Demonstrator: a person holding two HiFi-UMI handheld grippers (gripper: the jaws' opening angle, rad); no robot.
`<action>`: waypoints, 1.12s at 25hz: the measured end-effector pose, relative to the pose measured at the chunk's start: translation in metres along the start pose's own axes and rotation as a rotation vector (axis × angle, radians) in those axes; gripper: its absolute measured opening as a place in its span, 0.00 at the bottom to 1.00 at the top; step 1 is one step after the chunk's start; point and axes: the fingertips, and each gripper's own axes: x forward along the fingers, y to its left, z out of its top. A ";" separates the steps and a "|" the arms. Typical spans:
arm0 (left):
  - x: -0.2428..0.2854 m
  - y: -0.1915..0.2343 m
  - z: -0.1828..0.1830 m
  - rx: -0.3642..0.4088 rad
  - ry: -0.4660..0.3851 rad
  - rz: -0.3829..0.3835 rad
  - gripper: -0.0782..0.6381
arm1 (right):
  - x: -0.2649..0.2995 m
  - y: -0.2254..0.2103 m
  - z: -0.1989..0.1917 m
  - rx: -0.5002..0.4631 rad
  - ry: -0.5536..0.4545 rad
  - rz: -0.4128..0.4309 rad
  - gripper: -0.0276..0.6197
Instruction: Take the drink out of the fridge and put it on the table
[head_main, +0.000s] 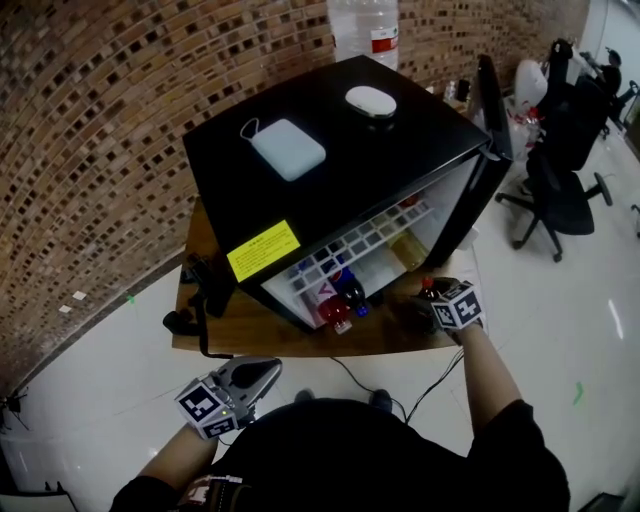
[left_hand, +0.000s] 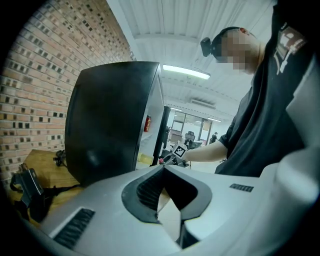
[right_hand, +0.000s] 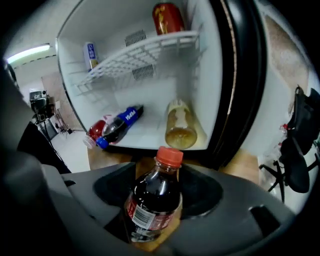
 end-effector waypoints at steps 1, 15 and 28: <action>0.002 -0.001 0.002 0.001 -0.010 -0.006 0.11 | -0.011 0.003 0.005 -0.022 -0.064 -0.022 0.49; 0.014 -0.011 0.018 0.010 -0.056 -0.049 0.11 | -0.063 0.039 -0.013 -0.206 -0.372 -0.240 0.56; -0.009 0.025 0.023 0.000 -0.182 0.043 0.11 | -0.173 0.153 0.037 0.171 -0.691 0.135 0.06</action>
